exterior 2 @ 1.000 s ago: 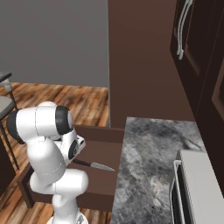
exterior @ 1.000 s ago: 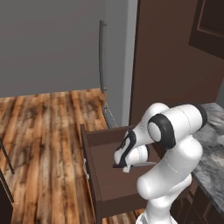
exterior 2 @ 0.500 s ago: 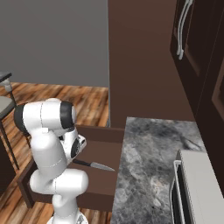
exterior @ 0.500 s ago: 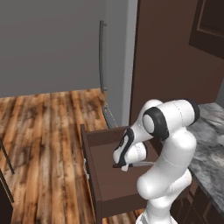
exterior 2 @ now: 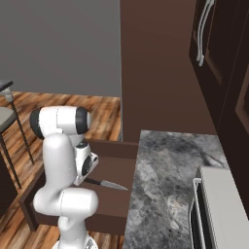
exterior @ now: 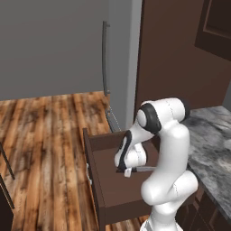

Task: Pick up the knife from the drawer and place it on the cutting board. Then place the meat from the plate to the cutting board.

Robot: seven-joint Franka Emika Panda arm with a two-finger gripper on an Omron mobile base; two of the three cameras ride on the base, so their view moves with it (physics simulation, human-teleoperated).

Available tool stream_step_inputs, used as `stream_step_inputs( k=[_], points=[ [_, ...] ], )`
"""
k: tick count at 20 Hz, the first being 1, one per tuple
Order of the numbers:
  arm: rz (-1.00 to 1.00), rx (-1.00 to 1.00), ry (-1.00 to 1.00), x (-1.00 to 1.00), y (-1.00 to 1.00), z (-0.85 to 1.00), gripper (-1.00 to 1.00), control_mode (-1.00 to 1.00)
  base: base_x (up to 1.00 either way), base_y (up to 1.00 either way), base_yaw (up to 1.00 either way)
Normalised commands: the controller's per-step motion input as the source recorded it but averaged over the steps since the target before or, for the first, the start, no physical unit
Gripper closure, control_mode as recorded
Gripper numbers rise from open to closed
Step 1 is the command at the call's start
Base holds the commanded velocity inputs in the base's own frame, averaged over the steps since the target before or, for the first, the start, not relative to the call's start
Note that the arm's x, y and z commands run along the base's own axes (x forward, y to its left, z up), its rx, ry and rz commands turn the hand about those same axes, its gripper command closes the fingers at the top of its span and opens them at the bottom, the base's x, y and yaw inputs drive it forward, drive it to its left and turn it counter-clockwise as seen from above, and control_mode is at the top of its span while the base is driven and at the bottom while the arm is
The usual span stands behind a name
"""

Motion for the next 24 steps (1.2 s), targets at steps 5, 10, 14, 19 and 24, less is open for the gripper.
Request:
stream_step_inputs(
  k=[5, 10, 14, 19, 24],
  points=[
    [0.0, 0.0, 0.0, 0.21, 0.0, -0.45, -1.0, -1.0, 0.0, 0.0, 0.0],
    [0.0, 0.0, 0.0, 0.23, 0.0, -0.37, -1.0, -1.0, 0.0, 0.0, 0.0],
    [0.0, 0.0, 0.0, 0.31, 0.0, -0.35, -1.0, -1.0, 0.0, 0.0, 0.0],
    [0.0, 0.0, 0.0, 0.24, 0.0, -0.35, -1.0, -1.0, 0.0, 0.0, 0.0],
    [0.0, 0.0, 0.0, 0.11, 0.0, -0.47, -1.0, -1.0, 0.0, 0.0, 0.0]
  ],
)
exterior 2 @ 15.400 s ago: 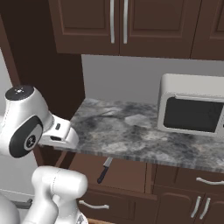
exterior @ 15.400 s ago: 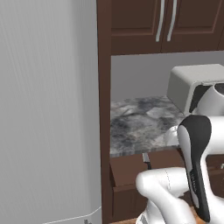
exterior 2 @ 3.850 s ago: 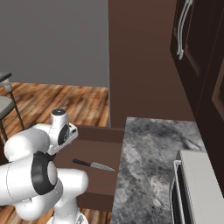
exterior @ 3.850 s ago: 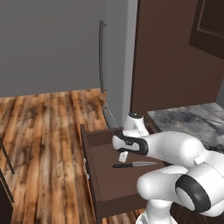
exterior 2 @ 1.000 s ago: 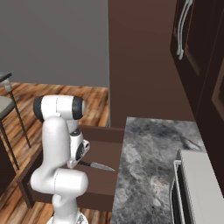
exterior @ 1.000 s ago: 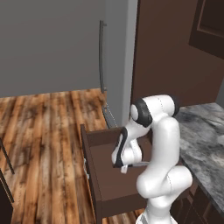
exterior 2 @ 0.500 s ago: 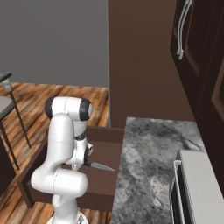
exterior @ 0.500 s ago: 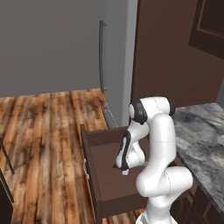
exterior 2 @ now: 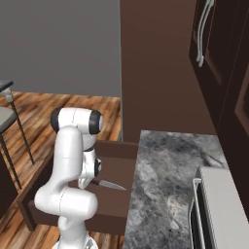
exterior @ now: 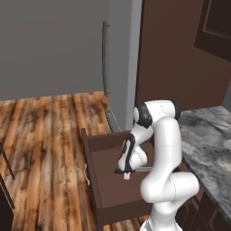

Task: Pick up the knife from the drawer and place it on the cutting board. Then place the meat from the plate to the cutting board.

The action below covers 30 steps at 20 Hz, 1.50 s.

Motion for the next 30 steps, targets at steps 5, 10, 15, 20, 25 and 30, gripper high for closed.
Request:
stream_step_inputs(
  k=[5, 10, 15, 20, 25, 30],
  points=[
    [0.0, 0.0, -0.08, 0.0, 0.02, -0.66, 1.0, -1.0, 0.0, 0.0, 0.0],
    [0.0, 0.0, -0.2, -0.35, 0.0, -0.85, 1.0, -1.0, 0.0, 0.0, 0.0],
    [0.0, 0.0, -0.2, -0.33, 0.0, -0.5, 1.0, -1.0, 0.0, 0.0, 0.0],
    [0.0, 0.01, 0.0, -0.01, -0.02, 0.02, 1.0, -1.0, 0.0, 0.0, 0.0],
    [0.0, 0.02, -0.08, -0.22, -0.05, 0.53, 1.0, -1.0, 0.0, 0.0, 0.0],
    [0.0, 0.0, -0.15, -0.14, 0.01, 0.74, 1.0, -1.0, 0.0, 0.0, 0.0]
  ],
)
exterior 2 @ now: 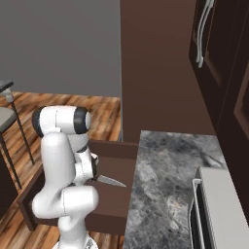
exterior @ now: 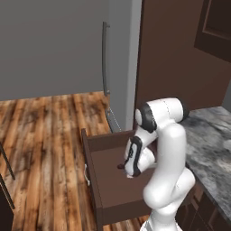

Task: Pick up the knife from the drawer and place it on the cutting board. Then place the meat from the plate to the cutting board.

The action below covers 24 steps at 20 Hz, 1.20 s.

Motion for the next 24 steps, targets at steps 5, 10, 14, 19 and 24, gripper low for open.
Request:
stream_step_inputs(
  k=[5, 10, 14, 19, 24],
  points=[
    [0.04, -0.08, 0.0, -0.09, 0.22, 0.97, 1.0, -1.0, 0.0, 0.0, 0.0],
    [0.04, -0.21, 0.0, -0.14, 0.7, 0.96, 1.0, -1.0, 0.0, 0.0, 0.0],
    [0.02, -0.26, 0.0, -0.19, 0.72, 1.0, 1.0, -1.0, 0.0, 0.0, 0.0],
    [0.0, -0.15, 0.0, -0.16, 0.14, 0.98, 1.0, -1.0, 0.0, 0.0, 0.0],
    [0.03, -0.03, -0.1, -0.02, -0.03, 0.7, 1.0, -1.0, 0.0, 0.0, 0.0]
  ],
)
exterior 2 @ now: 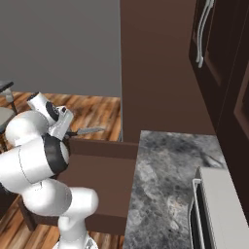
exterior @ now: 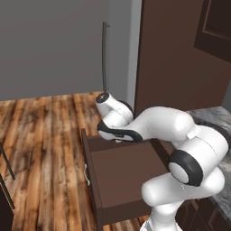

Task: Pick up the knife from the drawer and place it on the cutting board. Then place the meat from the plate to the cutting board.

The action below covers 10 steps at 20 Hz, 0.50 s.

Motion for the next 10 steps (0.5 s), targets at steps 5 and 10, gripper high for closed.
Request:
stream_step_inputs(
  k=[5, 10],
  points=[
    [0.19, 0.1, -0.07, -0.23, -0.34, 0.38, 1.0, -1.0, 0.0, 0.0, 0.0],
    [0.12, 0.09, -0.16, -0.36, -0.58, 0.24, 1.0, -1.0, 0.0, 0.0, 0.0]
  ],
)
